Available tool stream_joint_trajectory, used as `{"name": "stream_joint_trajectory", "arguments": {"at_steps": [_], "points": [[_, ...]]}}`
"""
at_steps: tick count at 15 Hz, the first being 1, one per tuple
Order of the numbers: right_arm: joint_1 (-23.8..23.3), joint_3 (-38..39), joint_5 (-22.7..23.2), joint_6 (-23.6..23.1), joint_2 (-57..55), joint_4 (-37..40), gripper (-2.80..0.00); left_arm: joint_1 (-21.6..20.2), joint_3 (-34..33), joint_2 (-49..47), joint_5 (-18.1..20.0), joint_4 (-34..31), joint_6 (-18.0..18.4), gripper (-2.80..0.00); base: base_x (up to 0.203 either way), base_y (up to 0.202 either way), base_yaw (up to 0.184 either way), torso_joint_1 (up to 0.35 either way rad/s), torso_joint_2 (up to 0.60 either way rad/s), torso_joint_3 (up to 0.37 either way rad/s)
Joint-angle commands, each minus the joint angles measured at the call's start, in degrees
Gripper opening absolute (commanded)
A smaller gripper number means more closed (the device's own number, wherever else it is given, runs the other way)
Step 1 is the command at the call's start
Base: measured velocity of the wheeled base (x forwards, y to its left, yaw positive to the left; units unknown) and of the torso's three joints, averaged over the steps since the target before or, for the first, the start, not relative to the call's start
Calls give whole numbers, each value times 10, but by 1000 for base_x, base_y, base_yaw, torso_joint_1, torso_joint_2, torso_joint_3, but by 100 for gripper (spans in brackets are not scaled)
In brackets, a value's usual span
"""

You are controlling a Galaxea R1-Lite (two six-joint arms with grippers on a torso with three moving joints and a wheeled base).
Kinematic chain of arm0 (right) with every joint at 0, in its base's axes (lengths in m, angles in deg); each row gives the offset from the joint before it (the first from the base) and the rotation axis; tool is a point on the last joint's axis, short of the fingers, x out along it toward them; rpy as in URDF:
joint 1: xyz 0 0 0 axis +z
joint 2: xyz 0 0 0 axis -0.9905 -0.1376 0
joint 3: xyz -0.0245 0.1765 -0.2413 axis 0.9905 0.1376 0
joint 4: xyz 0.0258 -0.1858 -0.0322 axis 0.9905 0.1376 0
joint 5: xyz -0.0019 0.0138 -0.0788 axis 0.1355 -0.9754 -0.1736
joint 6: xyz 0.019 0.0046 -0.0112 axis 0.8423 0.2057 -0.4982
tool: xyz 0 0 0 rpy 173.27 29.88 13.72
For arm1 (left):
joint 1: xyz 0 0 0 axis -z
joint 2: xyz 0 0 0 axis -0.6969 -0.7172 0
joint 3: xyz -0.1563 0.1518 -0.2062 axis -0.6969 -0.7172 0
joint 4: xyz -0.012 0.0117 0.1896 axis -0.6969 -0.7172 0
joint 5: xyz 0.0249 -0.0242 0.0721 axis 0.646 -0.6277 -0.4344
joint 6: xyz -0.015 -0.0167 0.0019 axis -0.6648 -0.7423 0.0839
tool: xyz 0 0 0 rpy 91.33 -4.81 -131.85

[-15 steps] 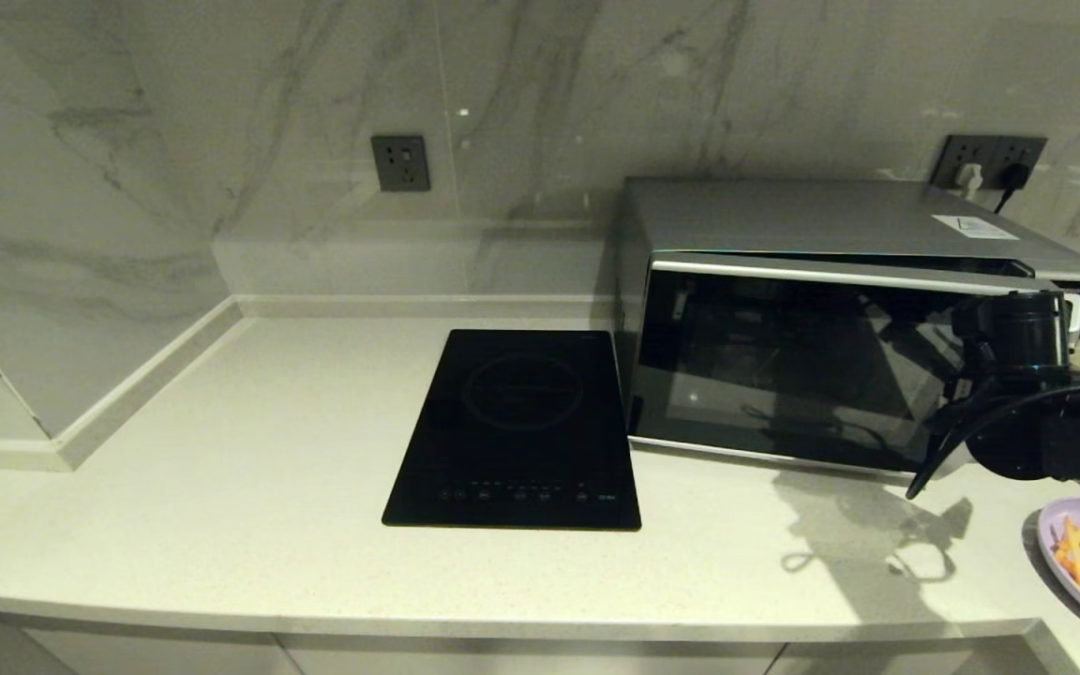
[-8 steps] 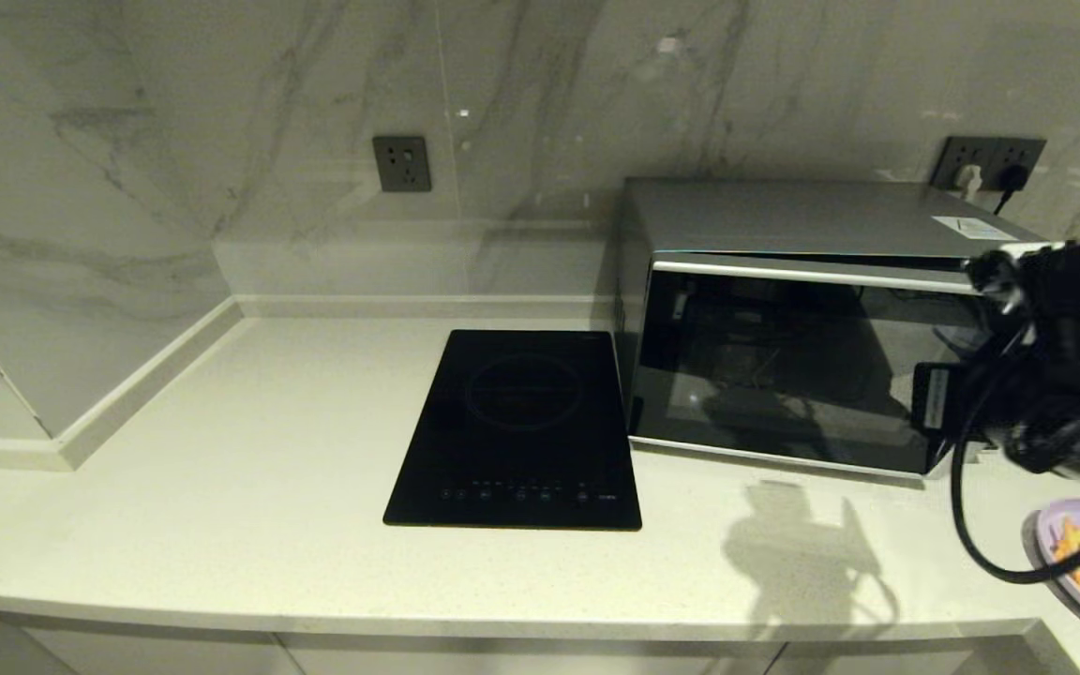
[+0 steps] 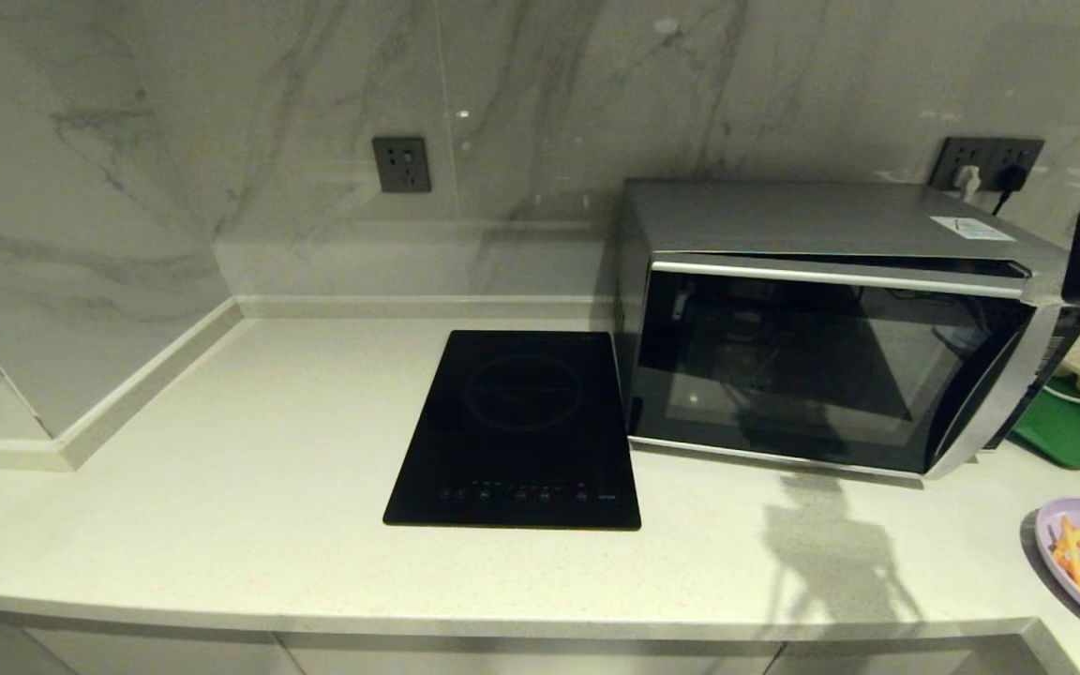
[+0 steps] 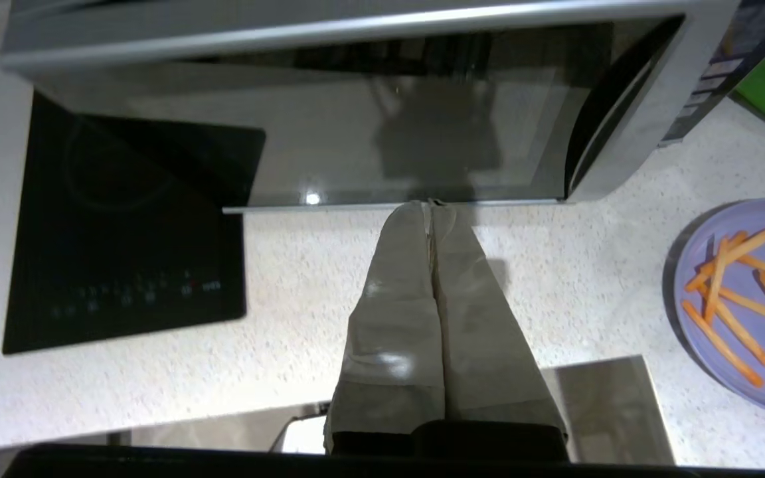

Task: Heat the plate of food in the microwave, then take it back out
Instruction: Open the microwave oven

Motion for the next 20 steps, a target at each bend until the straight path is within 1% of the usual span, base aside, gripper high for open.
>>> {"name": "stream_joint_trajectory", "arguments": {"at_steps": [1,6,9,12,14,16,20], "points": [[-29,-44,5,4,-65,3,-280,0,0,0,0,0,0,-280,0,0,0,0,0,0],[-84,-144,15,15,-186,3,-280,0,0,0,0,0,0,-280,0,0,0,0,0,0],[-110,-211,18,41,-236,6,-280,0,0,0,0,0,0,-280,0,0,0,0,0,0],[-147,-268,18,51,-278,8,-280,0,0,0,0,0,0,-280,0,0,0,0,0,0],[-172,-282,21,52,-296,8,-280,0,0,0,0,0,0,-280,0,0,0,0,0,0],[-189,-284,50,52,-302,7,-280,0,0,0,0,0,0,-280,0,0,0,0,0,0],[-201,-284,60,52,-316,8,-280,0,0,0,0,0,0,-280,0,0,0,0,0,0]]}}
